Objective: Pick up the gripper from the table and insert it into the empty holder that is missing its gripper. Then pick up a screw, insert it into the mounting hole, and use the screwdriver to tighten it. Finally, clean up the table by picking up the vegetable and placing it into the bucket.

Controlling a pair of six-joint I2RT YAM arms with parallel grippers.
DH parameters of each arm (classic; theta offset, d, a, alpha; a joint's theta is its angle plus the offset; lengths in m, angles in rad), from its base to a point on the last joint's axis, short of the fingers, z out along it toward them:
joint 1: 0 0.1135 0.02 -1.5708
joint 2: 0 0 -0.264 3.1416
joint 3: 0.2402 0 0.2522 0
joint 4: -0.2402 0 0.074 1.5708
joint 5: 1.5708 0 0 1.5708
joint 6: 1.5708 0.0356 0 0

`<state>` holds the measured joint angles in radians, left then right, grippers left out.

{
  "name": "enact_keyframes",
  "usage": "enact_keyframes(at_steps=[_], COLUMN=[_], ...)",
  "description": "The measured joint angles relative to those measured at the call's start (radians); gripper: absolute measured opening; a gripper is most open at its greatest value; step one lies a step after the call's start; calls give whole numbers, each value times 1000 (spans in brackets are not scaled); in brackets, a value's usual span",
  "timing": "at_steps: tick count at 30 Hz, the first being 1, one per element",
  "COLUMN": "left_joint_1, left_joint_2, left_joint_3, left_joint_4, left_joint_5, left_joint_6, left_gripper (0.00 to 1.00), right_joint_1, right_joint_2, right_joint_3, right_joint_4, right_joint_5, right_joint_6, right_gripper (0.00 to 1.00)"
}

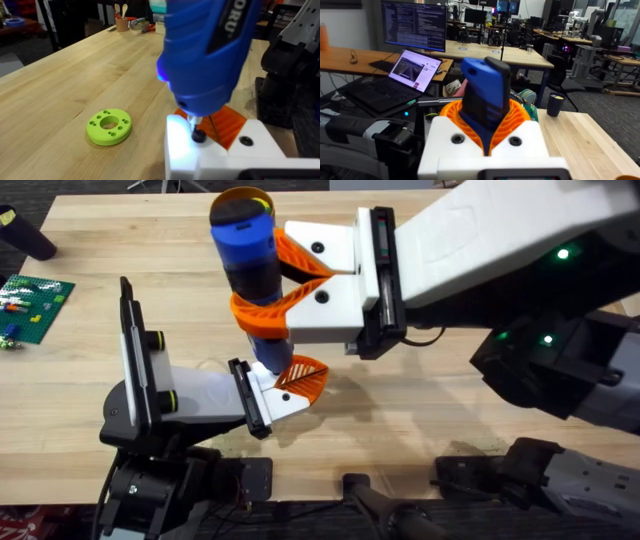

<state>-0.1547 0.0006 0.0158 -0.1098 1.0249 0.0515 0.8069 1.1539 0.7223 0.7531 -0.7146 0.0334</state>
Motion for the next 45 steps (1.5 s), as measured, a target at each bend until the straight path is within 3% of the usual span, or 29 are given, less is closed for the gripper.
enact_keyframes(at_steps=[19, 28, 45], left_joint_1=[0, 0, 0], left_joint_2=[0, 0, 0], left_joint_3=[0, 0, 0], left_joint_4=[0, 0, 0], left_joint_5=[0, 0, 0], left_joint_6=[-6, -6, -6], left_gripper=[10, 10, 10], right_joint_1=[-1, -12, -23], right_joint_2=[1, 1, 1], right_joint_3=[0, 33, 64], right_joint_4=[18, -81, -23], right_joint_5=[-1, -45, -125], right_joint_6=[57, 72, 44], right_gripper=[44, 44, 44])
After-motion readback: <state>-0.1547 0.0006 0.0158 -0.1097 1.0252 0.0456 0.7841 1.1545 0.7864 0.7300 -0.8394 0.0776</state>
